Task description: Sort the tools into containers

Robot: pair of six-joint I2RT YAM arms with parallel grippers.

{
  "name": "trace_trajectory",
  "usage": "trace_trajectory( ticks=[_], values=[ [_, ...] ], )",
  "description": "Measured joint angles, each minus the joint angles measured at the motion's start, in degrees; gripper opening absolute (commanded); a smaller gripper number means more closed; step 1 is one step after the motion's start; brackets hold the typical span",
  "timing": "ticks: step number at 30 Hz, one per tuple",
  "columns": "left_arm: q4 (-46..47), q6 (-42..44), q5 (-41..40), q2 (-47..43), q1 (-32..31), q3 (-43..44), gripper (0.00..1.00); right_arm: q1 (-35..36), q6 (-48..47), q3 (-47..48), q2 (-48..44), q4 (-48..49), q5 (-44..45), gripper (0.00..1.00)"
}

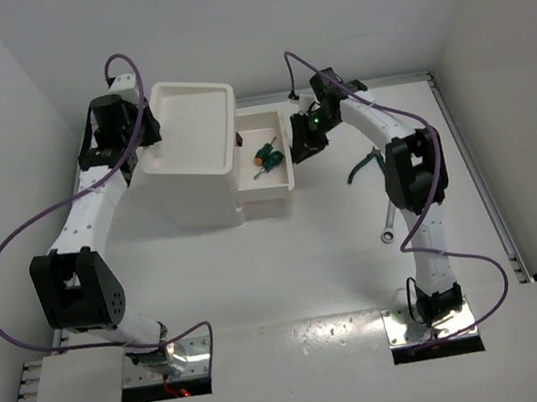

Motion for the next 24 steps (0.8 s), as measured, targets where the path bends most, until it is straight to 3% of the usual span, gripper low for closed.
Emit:
trace_trajectory(
  ticks=[15, 24],
  values=[
    [0.0, -1.2, 1.3, 0.4, 0.4, 0.3, 0.00, 3.4, 5.5, -4.2, -1.9, 0.7, -6.6, 0.23],
    [0.0, -1.4, 1.3, 0.4, 0.4, 0.3, 0.00, 4.3, 6.4, -3.2, -2.4, 0.2, -1.3, 0.23]
  ],
)
